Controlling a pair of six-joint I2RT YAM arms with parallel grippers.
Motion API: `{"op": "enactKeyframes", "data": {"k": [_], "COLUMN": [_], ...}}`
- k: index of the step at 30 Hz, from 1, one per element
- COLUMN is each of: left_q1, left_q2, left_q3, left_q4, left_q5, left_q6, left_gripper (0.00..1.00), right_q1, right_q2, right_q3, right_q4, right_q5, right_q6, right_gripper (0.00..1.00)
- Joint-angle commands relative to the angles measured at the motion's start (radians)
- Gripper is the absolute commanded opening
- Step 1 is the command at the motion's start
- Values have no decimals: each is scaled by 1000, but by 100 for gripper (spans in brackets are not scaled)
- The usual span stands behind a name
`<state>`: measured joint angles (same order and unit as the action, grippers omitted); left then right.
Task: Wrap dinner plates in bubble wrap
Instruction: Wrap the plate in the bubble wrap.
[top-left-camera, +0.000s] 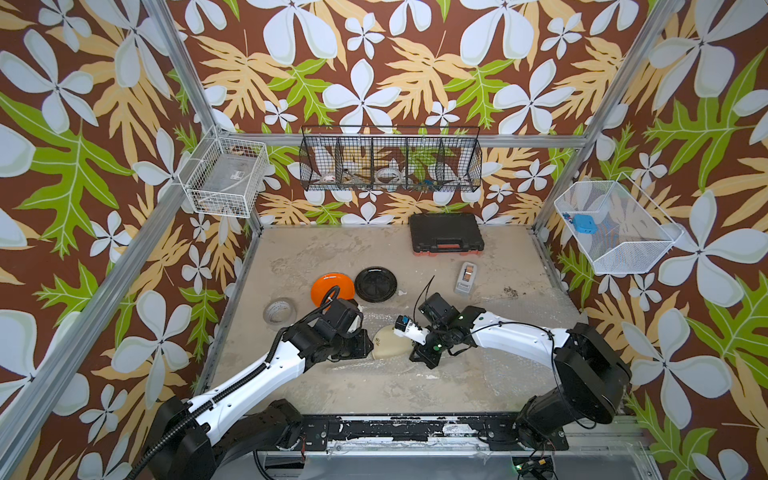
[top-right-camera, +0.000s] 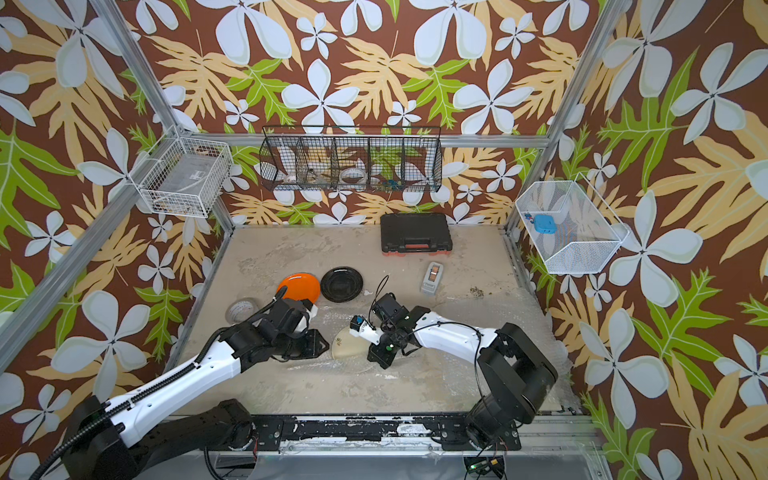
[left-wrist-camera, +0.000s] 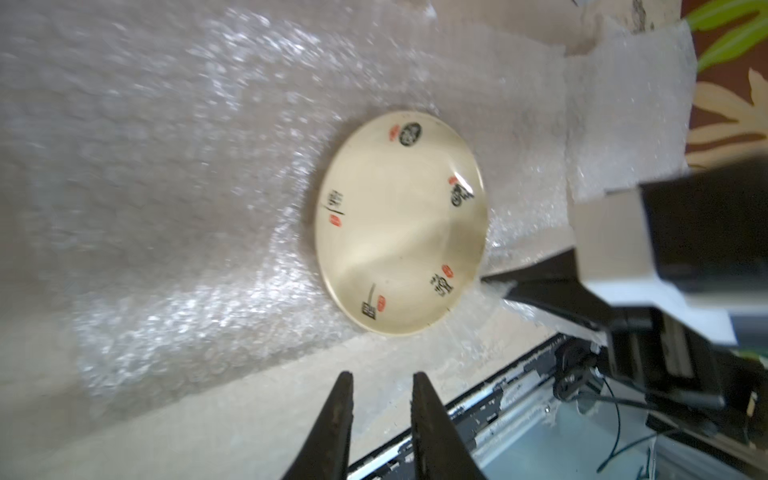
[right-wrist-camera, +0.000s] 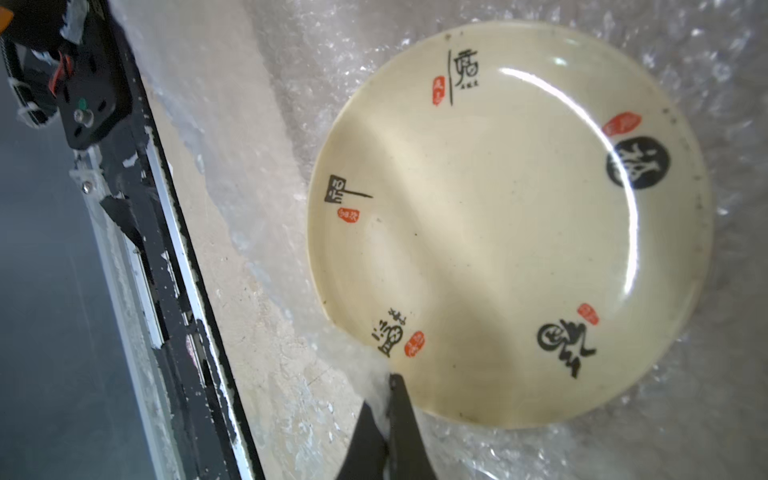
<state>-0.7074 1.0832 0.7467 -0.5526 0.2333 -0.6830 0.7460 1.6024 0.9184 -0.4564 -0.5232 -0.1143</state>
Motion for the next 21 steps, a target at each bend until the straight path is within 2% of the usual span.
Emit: {"op": "enactKeyframes", "data": {"k": [1, 6, 10, 15, 21], "left_q1": [-39, -104, -155, -159, -159], "left_q2": [15, 24, 93, 179, 308], "left_q3": [46, 107, 64, -18, -11], "left_q4": [15, 32, 87, 216, 326], "left_q5": [1, -6, 30, 46, 45], "left_q6": [-6, -38, -80, -92, -75], "left_gripper": [28, 28, 22, 17, 16], "right_q1": [-34, -64, -84, -99, -99], "right_q2": [46, 92, 90, 87, 75], "right_q3": [18, 28, 20, 20, 10], "right_q4": [-30, -21, 7, 16, 20], "right_q5": [-111, -159, -195, -214, -207], "right_q6": [115, 174, 213, 236, 253], "right_gripper": [0, 0, 0, 0, 0]}}
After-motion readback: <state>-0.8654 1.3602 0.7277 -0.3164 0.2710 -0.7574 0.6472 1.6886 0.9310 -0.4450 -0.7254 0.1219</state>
